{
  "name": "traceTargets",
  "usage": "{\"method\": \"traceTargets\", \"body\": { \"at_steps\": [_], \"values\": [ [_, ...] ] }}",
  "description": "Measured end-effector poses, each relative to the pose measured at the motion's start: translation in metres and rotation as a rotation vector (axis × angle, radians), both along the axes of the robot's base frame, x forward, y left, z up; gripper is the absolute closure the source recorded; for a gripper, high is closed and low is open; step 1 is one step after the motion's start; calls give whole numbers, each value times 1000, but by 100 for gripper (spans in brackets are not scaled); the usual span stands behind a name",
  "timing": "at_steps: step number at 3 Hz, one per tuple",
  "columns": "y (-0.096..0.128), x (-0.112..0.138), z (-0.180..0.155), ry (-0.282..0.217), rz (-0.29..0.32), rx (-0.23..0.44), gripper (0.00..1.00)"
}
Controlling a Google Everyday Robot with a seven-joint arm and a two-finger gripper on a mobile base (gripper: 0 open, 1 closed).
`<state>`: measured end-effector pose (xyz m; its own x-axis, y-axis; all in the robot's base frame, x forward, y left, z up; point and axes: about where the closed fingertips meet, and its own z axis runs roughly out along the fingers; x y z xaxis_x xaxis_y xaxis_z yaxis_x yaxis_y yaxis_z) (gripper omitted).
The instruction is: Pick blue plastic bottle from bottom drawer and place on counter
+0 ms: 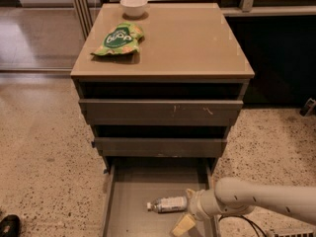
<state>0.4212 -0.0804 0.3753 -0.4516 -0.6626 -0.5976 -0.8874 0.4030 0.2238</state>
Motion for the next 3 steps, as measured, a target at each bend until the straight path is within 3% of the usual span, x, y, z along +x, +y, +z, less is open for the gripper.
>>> {"method": "traceTargets", "body": {
  "at_steps": [1,3],
  "values": [
    [11,-4,-27,26,-2,58,0],
    [9,-5,-36,35,-33,64,0]
  ]
}}
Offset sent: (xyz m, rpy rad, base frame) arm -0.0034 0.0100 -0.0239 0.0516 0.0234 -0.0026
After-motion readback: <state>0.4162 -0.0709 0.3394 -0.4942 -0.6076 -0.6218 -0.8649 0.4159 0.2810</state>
